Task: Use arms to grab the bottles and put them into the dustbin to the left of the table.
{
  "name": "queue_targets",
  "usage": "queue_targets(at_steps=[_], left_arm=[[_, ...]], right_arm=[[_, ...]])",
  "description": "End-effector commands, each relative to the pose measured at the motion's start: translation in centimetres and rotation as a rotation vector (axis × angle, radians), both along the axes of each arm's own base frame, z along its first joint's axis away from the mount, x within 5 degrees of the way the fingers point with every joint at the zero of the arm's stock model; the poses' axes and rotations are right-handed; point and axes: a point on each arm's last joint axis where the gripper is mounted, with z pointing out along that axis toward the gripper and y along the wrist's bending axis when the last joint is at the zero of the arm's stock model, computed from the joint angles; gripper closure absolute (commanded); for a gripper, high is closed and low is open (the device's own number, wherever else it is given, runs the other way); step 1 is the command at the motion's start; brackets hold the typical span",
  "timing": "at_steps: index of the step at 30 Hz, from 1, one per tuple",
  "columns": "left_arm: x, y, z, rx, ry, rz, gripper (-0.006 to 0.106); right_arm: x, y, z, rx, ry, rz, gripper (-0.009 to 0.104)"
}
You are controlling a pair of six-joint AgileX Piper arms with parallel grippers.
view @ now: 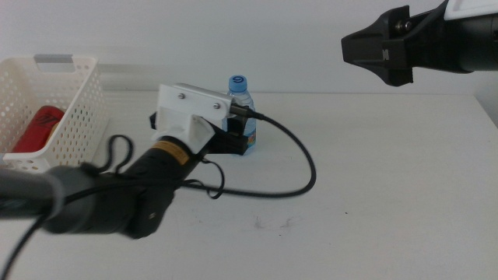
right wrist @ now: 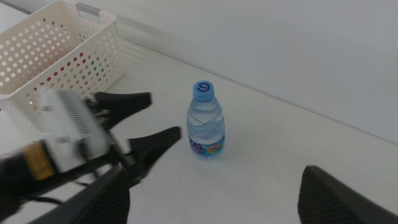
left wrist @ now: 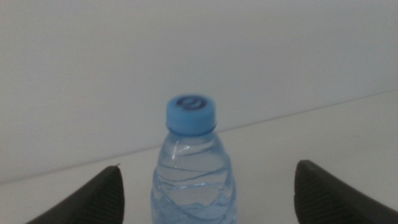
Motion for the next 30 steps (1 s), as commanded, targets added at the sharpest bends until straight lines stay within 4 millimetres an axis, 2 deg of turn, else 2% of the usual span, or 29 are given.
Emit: queue_targets(at_steps=[1,11,17,22,30], left_arm=[[1.5,-0.4,-0.7,-0.035,0.004,0.039,0.007],[4.4,-2.1,-3.8,-0.01,0.034,0.047,0.007],[5.7,-2.0,-4.8,-0.017,0.046,0.072,0.007],[6.8,-1.9,-6.4,-0.012,0.07,0.088,0.007],[8.7,-3.0,-8.3,-0.015,0.068,0.089,0.007]], right_arm=[[0.0,0.0,0.0,-0.003,-0.01,0.004,0.007],[0.0,0.0,0.0,-0.003,-0.01,0.004,0.007],[0.0,0.0,0.0,-0.003,-0.01,0.004,0.007],[0.0,0.0,0.0,-0.003,-0.01,0.004,0.007],[0.0,0.0,0.0,-0.003,-0.01,0.004,0.007]])
